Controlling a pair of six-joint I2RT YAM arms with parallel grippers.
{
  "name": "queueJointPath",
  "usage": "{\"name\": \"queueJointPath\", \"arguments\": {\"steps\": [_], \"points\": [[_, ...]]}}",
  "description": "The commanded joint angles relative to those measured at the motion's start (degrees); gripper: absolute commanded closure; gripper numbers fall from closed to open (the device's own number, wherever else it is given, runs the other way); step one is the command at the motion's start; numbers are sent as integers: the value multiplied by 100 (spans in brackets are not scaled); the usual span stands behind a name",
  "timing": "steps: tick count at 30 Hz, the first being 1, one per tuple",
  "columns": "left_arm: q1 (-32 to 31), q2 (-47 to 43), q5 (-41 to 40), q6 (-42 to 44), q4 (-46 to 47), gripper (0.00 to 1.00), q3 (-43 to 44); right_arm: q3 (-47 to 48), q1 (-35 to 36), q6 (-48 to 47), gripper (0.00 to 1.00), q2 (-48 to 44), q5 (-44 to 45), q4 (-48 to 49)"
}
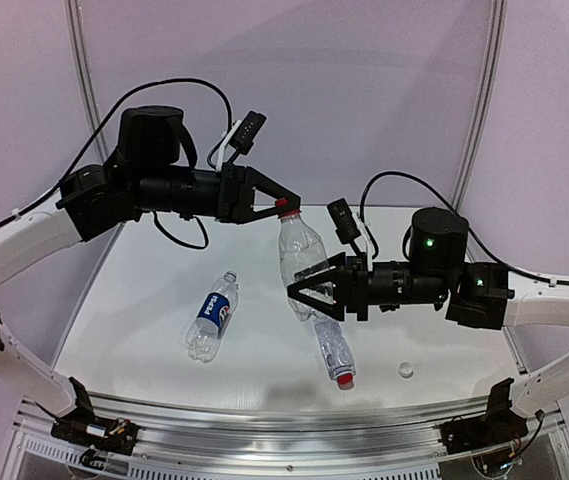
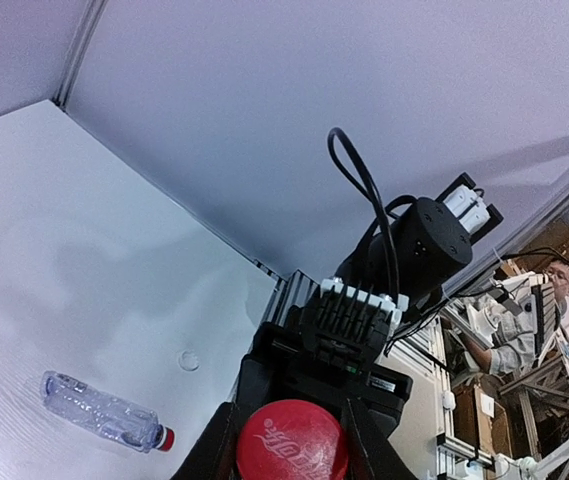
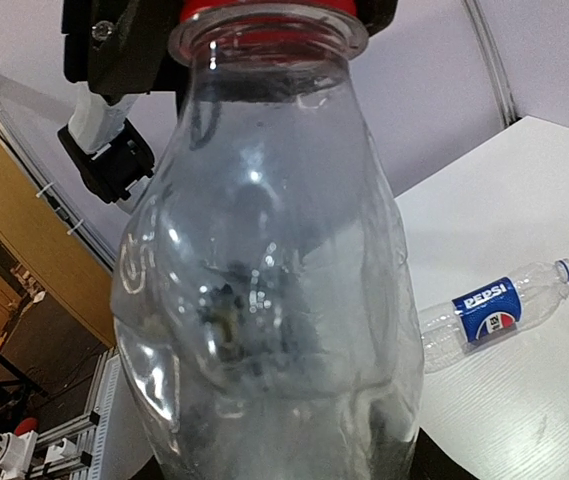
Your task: Unscrew the bottle caps
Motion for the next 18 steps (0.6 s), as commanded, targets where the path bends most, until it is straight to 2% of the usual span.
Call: {"name": "queueJointPath", "arguments": {"steps": [1,4,6,11,18], "points": [[-138,318,-1050,-445,-887,86,437,523,-10,-487,68,222,1018,-1239],[-255,640,-2171,-1131,-1889,86,992,1436,182,-874,68,728,2893,-2923],[-278,936,-2377,-1415,-2206,87,1274,1898,236,-976,68,1032,3554,-3619],[-275,1288,-2462,-1594,-2436,86,1601,1846,308,-1022,68,967,3718,-3442],[-141,1343,-2132,-2118,-2184,85,1467,1636,348,-1032,68,834,3722,-3357]]}}
